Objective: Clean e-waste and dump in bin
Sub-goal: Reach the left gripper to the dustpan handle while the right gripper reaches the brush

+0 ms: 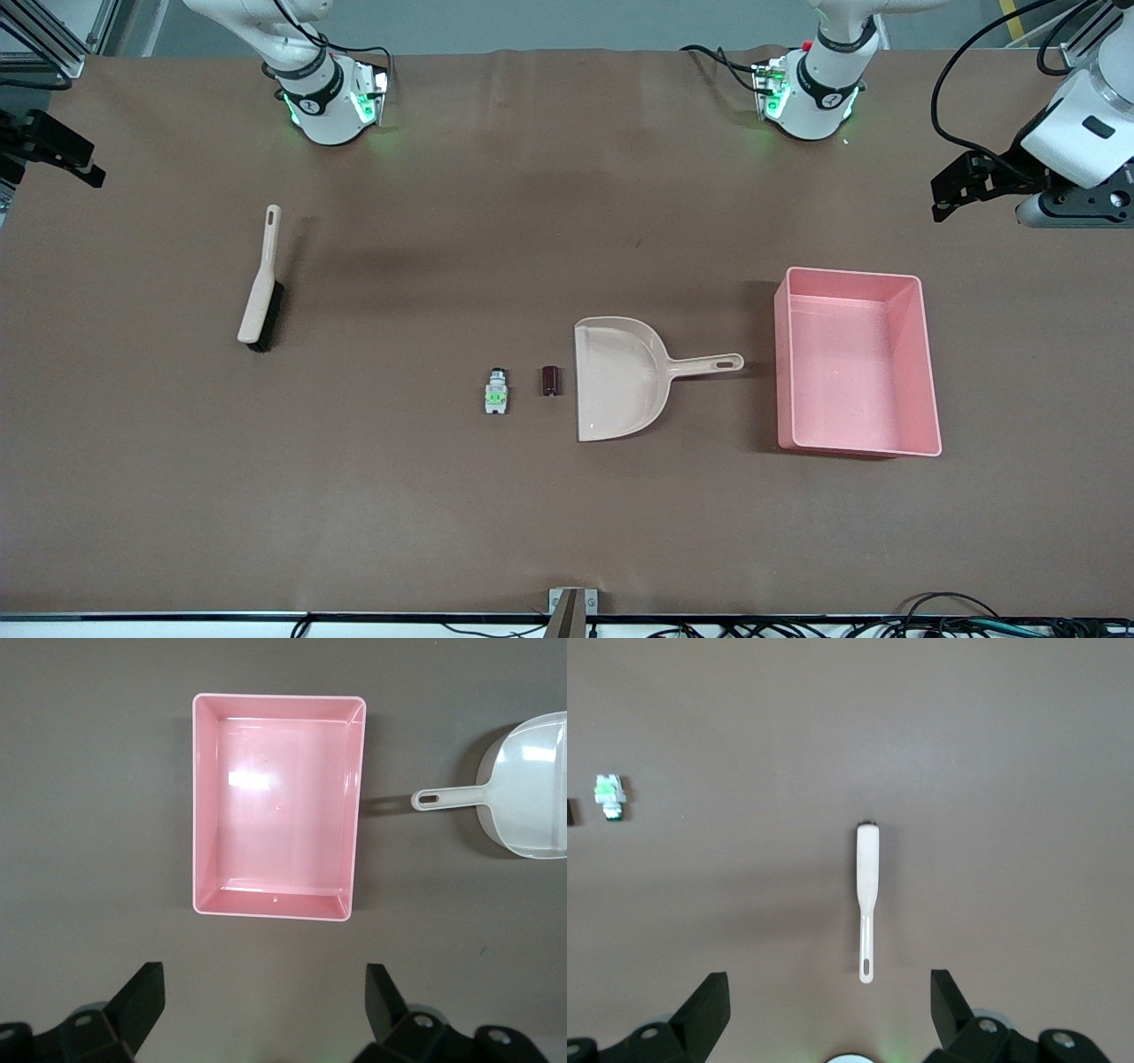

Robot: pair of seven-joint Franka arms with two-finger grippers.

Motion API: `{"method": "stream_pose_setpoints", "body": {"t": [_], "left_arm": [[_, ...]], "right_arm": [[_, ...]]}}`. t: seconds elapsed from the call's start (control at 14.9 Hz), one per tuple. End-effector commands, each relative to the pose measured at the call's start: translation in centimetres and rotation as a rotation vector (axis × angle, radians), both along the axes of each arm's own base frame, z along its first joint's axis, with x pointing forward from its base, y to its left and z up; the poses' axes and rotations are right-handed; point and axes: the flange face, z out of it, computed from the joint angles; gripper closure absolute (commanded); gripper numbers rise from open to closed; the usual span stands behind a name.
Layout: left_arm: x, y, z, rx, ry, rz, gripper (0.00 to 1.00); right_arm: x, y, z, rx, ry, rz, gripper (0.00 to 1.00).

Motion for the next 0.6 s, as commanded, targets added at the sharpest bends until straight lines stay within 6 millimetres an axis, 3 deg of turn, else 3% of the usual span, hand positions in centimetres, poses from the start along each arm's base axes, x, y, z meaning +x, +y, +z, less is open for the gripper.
{"method": "stream_pose_setpoints", "body": {"t": [0.0,0.4,0.54], "left_arm": [[0.16,0.08,0.55,-0.017,-0.008,-0.006,0.00],[0.24,-0.03,0.88,-0.014,-0.015,-0.013,0.00],[0.63,-0.79,0.15,-0.016,-0.007,-0.026,0.00]], "right_arm": [[2.06,-0.22,0.10,0.016,0.012,0.005,0.00],[2.11,-0.31,-0.10,0.016,0.020,-0.001,0.00],[2.12,-0.07,-0.25,0.017,0.025,0.004,0.00]]}}
